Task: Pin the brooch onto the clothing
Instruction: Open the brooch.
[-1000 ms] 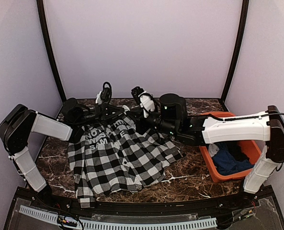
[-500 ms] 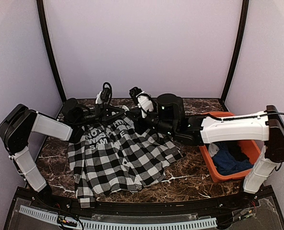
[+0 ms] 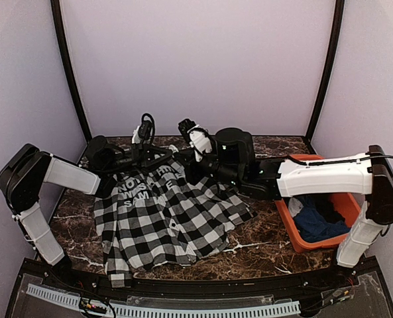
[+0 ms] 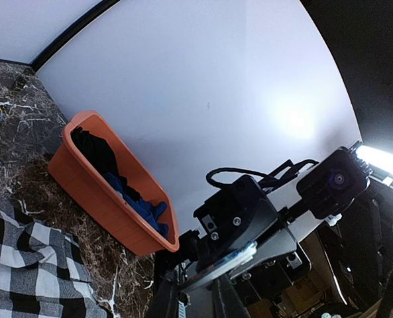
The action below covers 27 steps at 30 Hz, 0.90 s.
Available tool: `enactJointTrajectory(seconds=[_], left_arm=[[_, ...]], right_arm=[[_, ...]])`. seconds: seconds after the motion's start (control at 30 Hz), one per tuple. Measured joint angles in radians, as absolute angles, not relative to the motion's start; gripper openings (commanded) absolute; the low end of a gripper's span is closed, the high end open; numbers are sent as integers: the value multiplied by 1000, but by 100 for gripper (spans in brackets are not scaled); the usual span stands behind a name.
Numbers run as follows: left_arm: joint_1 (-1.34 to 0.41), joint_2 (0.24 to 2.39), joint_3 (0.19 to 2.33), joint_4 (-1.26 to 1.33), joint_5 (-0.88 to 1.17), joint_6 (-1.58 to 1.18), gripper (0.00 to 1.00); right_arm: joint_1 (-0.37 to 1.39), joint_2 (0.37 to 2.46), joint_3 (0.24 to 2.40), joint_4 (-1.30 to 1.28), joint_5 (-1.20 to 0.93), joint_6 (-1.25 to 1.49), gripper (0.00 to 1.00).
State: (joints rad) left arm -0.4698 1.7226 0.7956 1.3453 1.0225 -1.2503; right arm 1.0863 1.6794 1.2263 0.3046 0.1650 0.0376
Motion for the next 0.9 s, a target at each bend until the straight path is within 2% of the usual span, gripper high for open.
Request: enactJointTrajectory(seconds=[0.23,0.37,0.9], left_arm=[[-472,1732,798,1345,1021,-1254,1],[-475,1734,801,1344,1019,-1254,1],[-485,1734,820,1327,1016,-1269,13]], right_arm=[[1087,1686,1241,279,183,43,0],[1087,1686,1243,274,188,46,0],[1054,1671,1221,307,130,78,0]])
